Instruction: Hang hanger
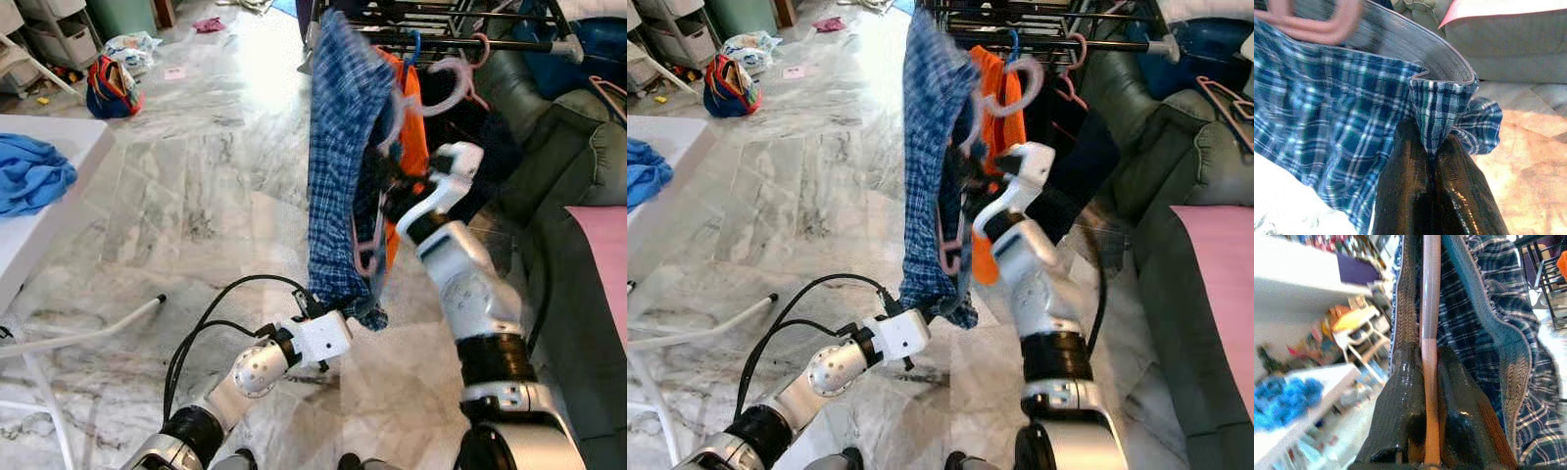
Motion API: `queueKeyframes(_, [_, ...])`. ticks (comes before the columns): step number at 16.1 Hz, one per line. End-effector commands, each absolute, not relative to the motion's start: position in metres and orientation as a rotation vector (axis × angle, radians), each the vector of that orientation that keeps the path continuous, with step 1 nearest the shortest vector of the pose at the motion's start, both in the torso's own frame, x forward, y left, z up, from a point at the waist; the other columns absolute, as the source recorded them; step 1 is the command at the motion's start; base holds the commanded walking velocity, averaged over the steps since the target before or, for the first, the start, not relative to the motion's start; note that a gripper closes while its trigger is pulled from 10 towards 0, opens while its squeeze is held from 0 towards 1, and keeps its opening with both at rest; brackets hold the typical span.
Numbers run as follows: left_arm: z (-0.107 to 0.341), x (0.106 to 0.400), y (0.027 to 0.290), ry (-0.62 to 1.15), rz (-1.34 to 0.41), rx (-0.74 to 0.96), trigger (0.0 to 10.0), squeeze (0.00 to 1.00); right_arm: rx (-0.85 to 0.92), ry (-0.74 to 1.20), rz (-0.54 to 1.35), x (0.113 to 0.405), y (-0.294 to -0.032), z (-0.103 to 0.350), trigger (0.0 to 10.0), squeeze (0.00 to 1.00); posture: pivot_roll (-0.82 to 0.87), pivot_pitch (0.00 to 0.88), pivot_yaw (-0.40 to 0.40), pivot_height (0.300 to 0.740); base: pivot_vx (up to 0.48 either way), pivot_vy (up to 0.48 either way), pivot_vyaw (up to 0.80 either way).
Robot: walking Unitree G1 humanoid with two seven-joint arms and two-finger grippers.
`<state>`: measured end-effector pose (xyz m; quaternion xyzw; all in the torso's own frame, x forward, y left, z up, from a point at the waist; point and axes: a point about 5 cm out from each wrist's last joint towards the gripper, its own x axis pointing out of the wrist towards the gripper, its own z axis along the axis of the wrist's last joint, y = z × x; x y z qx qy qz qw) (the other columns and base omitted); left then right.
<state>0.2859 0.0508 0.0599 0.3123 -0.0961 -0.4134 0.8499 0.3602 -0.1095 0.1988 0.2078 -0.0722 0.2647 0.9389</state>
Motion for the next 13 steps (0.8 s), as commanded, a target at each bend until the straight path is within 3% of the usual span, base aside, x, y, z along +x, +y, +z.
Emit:
queueKeyframes(1, [0.061,0.284,0.049,-0.223,-0.876,0.641,10.0,0.0,0.241,-0.208,0.556,0.355,-0.108,0.203,10.0,0.0,0.03,0.172,-0.054,0.74,0.0,0.0,0.0])
queueKeyframes(2, [0.062,0.284,0.049,-0.228,-0.876,0.618,10.0,0.06,0.163,-0.223,0.56,0.352,-0.108,0.199,10.0,0.0,0.03,0.173,-0.053,0.74,0.0,0.0,0.0])
queueKeyframes(3, [0.063,0.284,0.049,-0.23,-0.874,0.61,10.0,0.27,0.138,-0.229,0.558,0.351,-0.108,0.198,10.0,0.0,0.03,0.174,-0.052,0.74,0.0,0.0,0.0])
queueKeyframes(4, [0.063,0.283,0.049,-0.224,-0.87,0.579,10.0,1.0,0.099,-0.244,0.558,0.349,-0.107,0.194,10.0,0.0,0.03,0.176,-0.05,0.74,0.0,0.0,0.0])
queueKeyframes(13, [0.054,0.276,0.045,-0.155,-0.927,0.49,10.0,1.0,0.002,-0.259,0.511,0.34,-0.111,0.172,10.0,0.0,0.03,0.199,-0.031,0.74,0.0,0.0,0.0])
